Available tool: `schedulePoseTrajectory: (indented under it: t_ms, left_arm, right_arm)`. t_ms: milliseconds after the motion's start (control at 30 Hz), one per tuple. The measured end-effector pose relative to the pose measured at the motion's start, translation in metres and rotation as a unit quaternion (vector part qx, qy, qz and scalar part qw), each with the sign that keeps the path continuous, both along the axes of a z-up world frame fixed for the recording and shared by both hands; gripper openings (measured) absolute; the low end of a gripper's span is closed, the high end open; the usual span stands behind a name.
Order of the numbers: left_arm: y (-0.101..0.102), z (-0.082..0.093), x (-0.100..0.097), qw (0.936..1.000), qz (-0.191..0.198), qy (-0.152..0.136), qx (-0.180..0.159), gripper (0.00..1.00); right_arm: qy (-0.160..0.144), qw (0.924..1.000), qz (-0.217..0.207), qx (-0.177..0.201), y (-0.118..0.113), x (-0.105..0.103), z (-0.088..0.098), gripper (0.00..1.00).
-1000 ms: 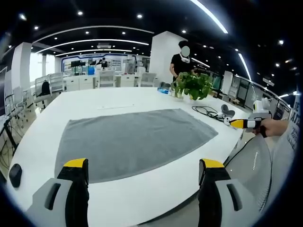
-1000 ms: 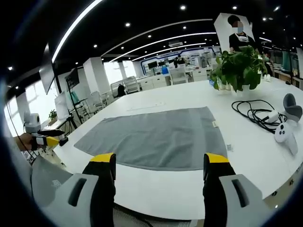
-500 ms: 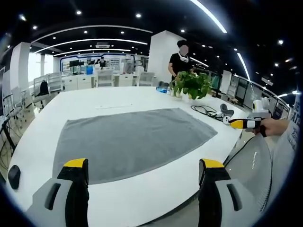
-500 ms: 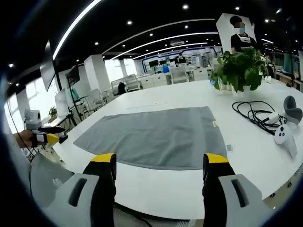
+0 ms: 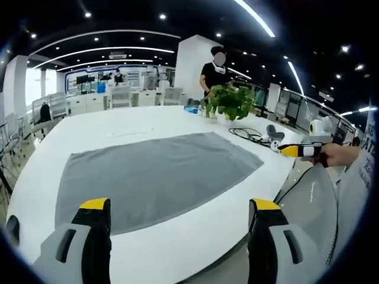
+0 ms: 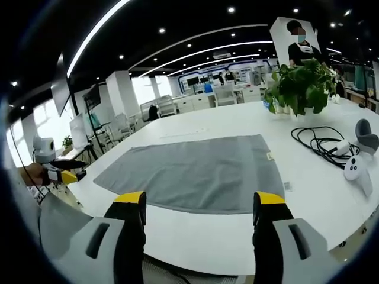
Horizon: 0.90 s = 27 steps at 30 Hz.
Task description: Fold the towel on the table until its edges align and the towel forms a compact rectangular stack.
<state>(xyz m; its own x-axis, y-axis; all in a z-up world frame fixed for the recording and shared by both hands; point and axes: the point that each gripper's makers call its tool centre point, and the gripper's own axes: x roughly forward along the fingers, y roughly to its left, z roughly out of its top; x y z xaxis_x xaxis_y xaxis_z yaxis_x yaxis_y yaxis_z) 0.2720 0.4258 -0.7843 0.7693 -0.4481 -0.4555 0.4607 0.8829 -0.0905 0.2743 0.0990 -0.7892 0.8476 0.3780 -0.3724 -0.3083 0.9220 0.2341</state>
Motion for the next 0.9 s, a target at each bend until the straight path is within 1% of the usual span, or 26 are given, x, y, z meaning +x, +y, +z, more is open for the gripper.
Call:
schedulePoseTrajectory:
  t_ms: [200,267,333,400,467,500,633,700,800,867,900]
  left_arm:
    - [-0.019,0.001,0.007,0.9998,-0.020,-0.004,0.000,0.99]
    - [-0.028,0.003,0.009,0.9997,-0.024,-0.007,0.002,0.98]
    - [-0.030,0.004,0.012,0.9996,-0.028,-0.008,0.001,0.98]
    - [-0.041,0.005,0.015,0.9992,-0.040,-0.009,-0.001,0.98]
    - [-0.050,0.005,0.016,0.9988,-0.049,-0.010,0.002,0.97]
    - [-0.057,0.005,0.018,0.9983,-0.057,-0.010,0.003,0.97]
    - [-0.079,0.005,0.020,0.9969,-0.078,-0.010,0.008,0.97]
    - [-0.088,0.006,0.021,0.9964,-0.083,-0.012,0.011,0.97]
    - [-0.109,0.007,0.020,0.9950,-0.098,-0.015,0.011,0.97]
    - [-0.122,0.007,0.020,0.9940,-0.108,-0.015,0.010,0.97]
    - [-0.130,0.006,0.020,0.9933,-0.115,-0.012,0.010,0.96]
  right_arm:
    - [0.000,1.0000,0.004,0.008,-0.003,0.000,0.000,0.74]
    - [0.003,0.9999,0.007,0.010,-0.006,0.000,-0.002,0.74]
    - [0.004,0.9999,0.006,0.012,-0.010,0.001,-0.003,0.74]
    - [0.000,0.9998,0.001,0.021,-0.014,0.003,-0.001,0.74]
    - [-0.007,0.9991,-0.007,0.041,-0.017,0.007,0.003,0.74]
    - [-0.010,0.9991,-0.005,0.042,-0.017,0.009,0.005,0.74]
    - [-0.016,0.9995,0.004,0.027,-0.023,0.017,0.008,0.73]
    - [-0.019,0.9995,0.005,0.024,-0.030,0.020,0.010,0.72]
    - [-0.024,0.9994,0.003,0.023,-0.044,0.026,0.013,0.72]
    - [-0.025,0.9995,0.002,0.021,-0.049,0.029,0.014,0.72]
    - [-0.026,0.9995,0.001,0.019,-0.057,0.032,0.014,0.72]
